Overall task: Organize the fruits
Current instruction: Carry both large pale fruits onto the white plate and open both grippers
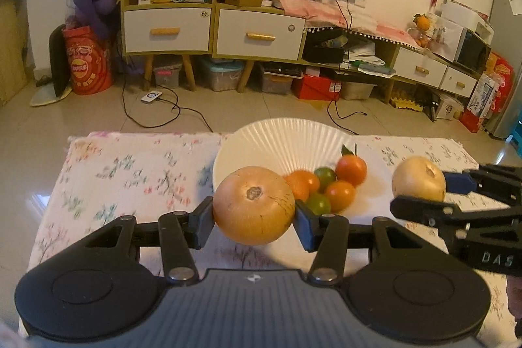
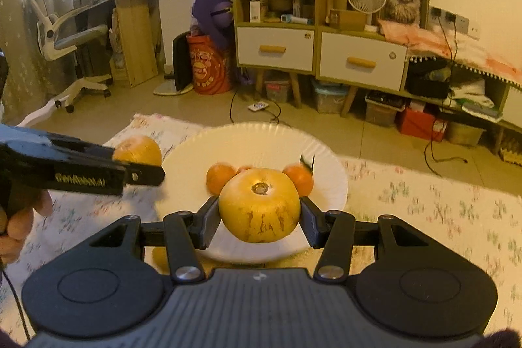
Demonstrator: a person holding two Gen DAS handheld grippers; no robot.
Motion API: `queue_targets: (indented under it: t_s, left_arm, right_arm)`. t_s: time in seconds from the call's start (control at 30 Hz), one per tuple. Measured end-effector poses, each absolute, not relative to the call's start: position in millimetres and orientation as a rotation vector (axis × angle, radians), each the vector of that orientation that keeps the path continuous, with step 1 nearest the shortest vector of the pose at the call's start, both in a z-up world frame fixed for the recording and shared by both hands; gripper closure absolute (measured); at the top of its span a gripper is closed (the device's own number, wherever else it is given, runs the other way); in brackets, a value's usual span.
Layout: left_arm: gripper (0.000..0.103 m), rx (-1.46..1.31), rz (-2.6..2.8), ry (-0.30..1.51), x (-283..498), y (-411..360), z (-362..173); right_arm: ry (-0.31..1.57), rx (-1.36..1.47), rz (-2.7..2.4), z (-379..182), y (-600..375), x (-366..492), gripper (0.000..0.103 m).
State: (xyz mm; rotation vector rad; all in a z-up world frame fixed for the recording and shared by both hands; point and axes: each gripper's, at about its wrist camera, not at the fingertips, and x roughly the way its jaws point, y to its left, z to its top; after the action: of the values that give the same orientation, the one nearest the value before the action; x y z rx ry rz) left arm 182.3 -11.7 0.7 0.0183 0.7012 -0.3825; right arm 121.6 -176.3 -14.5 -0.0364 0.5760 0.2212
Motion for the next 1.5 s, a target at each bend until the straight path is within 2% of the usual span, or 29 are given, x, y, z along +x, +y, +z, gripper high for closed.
queue_targets:
  t_s: [0.5,1.2,1.27,1.33,1.47,1.5]
  left_arm:
    - [0.069,0.122,-0.511,0.684,239,-46,-20]
    - [0.067,0.211,-0.568,0.647,247,-59,-29]
    - [0.065,0.214,-0.565,0.648,248,-59,-29]
    - [0.057,0.213,-0.559,0.647,248,-59,-27]
    - [0.045,0.207,-0.553,0.642,244,-58,-24]
    - [0.038,0.208,-0.552,0.645,243,-59,-23]
  right_arm:
    - [0.602,0.049,0.219,-30,-192,206,0.055]
    - [0.625,0.086,0.239,-40,-193,223,0.054]
    - [0.623,0.083,0.240,-39,-192,223,0.054]
    - [0.622,0.083,0.242,-37,-192,222,0.051]
    - [0.611,0.089,0.228,-30,-195,219,0.040]
    - [0.612,0.091,0.224,-29,-196,218,0.037]
